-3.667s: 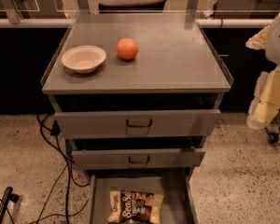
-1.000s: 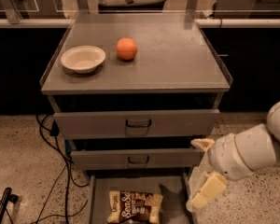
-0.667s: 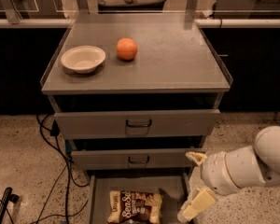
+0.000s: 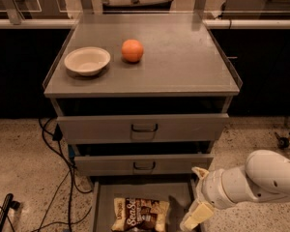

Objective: Pick brown chip bag from bottom drawer and place on counter

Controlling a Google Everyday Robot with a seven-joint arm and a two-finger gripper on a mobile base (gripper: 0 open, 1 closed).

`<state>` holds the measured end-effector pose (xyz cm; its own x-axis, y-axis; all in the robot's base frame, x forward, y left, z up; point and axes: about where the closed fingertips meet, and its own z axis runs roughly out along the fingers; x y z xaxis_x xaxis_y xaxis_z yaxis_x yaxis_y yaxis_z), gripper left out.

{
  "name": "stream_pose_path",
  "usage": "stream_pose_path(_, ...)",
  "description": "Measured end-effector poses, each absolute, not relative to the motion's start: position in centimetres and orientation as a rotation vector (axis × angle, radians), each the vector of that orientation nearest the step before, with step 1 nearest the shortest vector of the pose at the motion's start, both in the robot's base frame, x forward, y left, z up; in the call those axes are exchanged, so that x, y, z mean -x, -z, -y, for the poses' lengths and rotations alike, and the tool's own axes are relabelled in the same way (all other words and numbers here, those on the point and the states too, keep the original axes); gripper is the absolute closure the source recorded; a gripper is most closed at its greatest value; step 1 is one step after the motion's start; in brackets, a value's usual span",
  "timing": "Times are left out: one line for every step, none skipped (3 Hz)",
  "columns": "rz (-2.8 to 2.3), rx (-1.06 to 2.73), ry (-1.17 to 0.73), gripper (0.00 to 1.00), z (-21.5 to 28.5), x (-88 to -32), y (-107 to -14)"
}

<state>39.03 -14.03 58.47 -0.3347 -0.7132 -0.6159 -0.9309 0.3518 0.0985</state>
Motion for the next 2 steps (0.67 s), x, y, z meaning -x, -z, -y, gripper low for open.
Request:
stream_pose_path(-2.154, 1.428, -0.618, 0.0, 14.1, -38.99, -58.19)
stream_pose_path(-2.134, 1.449, -0.629, 0.0, 13.38, -38.81, -57.51)
